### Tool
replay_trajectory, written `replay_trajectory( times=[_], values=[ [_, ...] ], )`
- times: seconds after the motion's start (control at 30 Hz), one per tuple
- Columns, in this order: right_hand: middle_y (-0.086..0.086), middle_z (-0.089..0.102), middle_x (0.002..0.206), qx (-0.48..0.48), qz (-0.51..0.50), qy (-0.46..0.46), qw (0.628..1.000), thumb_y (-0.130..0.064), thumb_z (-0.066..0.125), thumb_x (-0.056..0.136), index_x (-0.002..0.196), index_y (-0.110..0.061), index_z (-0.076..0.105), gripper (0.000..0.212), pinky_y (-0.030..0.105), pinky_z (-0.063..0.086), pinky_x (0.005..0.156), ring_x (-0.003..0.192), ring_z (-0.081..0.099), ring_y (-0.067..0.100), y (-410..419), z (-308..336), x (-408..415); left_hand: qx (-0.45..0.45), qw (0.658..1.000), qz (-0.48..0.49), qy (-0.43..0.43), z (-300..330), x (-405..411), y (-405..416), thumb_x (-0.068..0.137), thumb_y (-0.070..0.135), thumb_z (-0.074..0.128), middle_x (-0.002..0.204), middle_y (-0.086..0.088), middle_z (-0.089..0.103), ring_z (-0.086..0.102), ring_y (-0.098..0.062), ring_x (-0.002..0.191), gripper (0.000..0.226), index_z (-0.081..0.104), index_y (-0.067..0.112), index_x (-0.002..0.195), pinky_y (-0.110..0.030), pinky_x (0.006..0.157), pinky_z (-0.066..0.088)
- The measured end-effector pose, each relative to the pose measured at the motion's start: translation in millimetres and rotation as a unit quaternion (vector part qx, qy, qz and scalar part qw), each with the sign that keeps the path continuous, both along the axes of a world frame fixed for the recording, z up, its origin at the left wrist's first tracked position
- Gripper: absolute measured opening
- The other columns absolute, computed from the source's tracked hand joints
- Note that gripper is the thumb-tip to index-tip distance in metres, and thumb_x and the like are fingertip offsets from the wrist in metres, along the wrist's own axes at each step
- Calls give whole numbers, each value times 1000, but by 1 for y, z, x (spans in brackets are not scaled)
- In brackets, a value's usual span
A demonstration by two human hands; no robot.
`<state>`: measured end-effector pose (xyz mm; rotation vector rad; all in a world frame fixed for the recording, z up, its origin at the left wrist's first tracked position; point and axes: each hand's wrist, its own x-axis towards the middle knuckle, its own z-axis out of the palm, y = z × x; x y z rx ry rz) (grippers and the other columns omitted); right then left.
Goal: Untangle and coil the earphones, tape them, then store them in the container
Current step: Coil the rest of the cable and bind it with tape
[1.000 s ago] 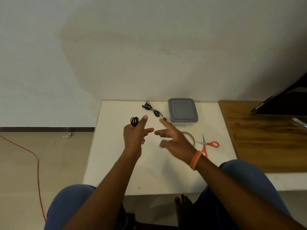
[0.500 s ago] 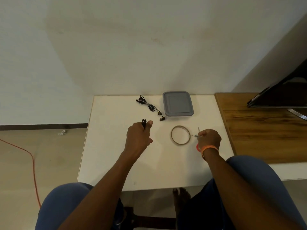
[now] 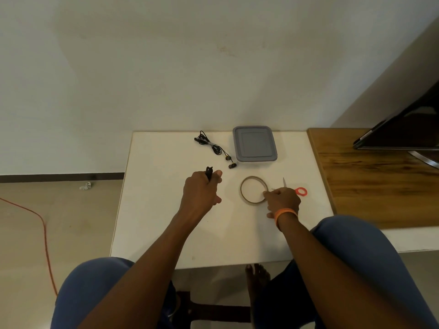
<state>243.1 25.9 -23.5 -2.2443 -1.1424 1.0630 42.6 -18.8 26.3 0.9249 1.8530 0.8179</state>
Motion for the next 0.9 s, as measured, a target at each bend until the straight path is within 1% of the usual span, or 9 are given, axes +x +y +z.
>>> replay_trajectory(
  times=[0.1,0.2,0.37,0.47,0.57,0.63,0.73,0.8,0.9],
  values=[
    [12,68,69,-8,15,-6,1000,-25,81,74,68,-8,64,24,45,60,56,63,67,30,0,2,-1,0,1000,-15,3,1,1,-1,101,40,49,42,3,57,71,-18,57,37,70,9,100,-22,55,46],
    [9,68,65,-2,45,-34,998,-24,81,72,68,-9,68,21,46,60,62,63,67,29,-1,2,-3,2,998,-49,48,3,3,-2,101,42,48,57,-6,67,64,-8,48,39,69,10,101,-23,57,49],
    [1,66,66,77,207,-106,970,-21,74,76,70,-12,69,12,28,52,63,67,65,21,1,27,-19,43,989,-87,112,7,2,-2,100,42,50,59,-9,64,66,-15,50,45,59,3,80,-39,69,56],
    [1,67,73,253,382,-195,867,-25,75,78,76,-14,71,11,32,50,68,66,59,17,2,46,-34,62,989,-105,87,15,-2,3,99,39,54,69,-16,64,68,-29,61,42,61,-1,91,-42,69,55],
    [4,70,77,437,429,-225,758,-21,79,74,79,-12,74,11,33,44,70,74,61,22,5,64,-40,50,991,-125,-25,24,-9,3,98,39,55,67,-13,64,62,-22,64,46,63,-6,99,-34,65,52],
    [7,69,80,502,447,-230,703,-21,75,79,79,-11,73,10,36,43,70,79,60,26,3,74,-40,37,981,-166,-92,28,-18,0,99,40,53,49,-2,51,56,-20,54,44,66,-2,103,-32,60,48],
    [9,67,83,541,481,-245,645,-26,57,91,79,-11,72,24,38,46,68,82,57,26,1,85,-41,27,964,-204,-171,33,-26,-4,101,34,52,45,0,38,45,-17,45,35,70,4,98,-34,59,45],
    [8,66,89,512,482,-207,680,-21,63,86,87,-11,73,14,35,47,72,87,56,24,2,92,-41,38,958,-194,-208,38,-26,-5,101,30,54,45,0,33,41,-17,45,31,69,4,91,-30,56,48],
    [1,61,102,372,390,-43,841,-15,77,77,106,-14,69,30,13,46,74,92,57,14,4,103,-37,58,962,-173,-202,42,-25,-5,101,28,54,44,0,34,41,-20,48,29,67,5,88,-24,52,47]
  ],
)
